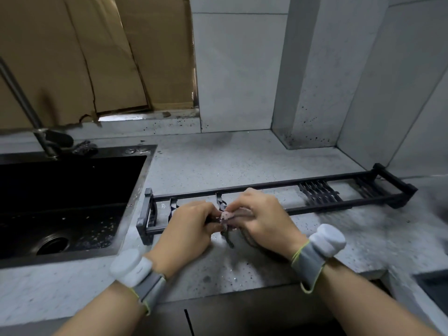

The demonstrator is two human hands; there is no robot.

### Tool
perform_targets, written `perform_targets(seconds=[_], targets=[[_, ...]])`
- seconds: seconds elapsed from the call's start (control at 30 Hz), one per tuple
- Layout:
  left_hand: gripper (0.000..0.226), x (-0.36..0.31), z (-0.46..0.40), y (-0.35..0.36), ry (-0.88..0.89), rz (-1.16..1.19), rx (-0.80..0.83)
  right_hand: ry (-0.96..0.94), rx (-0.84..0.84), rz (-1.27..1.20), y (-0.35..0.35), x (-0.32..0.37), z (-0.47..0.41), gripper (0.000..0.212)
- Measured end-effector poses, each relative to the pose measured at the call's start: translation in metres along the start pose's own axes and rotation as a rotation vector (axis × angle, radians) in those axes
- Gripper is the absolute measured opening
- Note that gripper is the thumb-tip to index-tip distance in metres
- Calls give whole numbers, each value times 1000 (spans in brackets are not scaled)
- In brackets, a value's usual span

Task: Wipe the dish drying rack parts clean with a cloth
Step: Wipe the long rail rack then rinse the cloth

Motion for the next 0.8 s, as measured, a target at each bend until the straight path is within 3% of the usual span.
perform_targets(seconds=[0.1, 0.2, 0.3, 0.37, 0.43, 0.5, 0.63, 0.8], targets=[[18, 1, -2, -1, -11, 3, 5, 114, -150, -77, -26, -4, -17, 13], [22, 2, -1, 0, -20, -9, 10, 185, -256, 159, -33, -19, -47, 21], [23, 3, -1, 1, -27, -7, 22, 273, -162, 374, -17, -29, -66, 21], [23, 3, -2, 1, -26, -15, 24, 201, -78, 406, 8, -16, -70, 22], [20, 3, -4, 2, -15, -21, 19, 99, 7, 359, 28, 2, -71, 22], [19, 2, -3, 1, -2, -23, 32, 118, 31, 258, 24, 5, -70, 17], [20, -1, 0, -2, 109, -75, 45, 278, -95, 58, -21, -8, -66, 15], [23, 7, 11, -19, 195, -225, -49, 282, -212, 13, -49, -4, -61, 17]])
Point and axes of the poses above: each hand's wrist, its own z-axis away from the middle knuckle, its own y-axis out of the palm, x = y × z, the point moved 4 cm from there along -z, towards the middle knuckle, and after that the axes turned 3 degrees about -x, right-handed, at the moved point
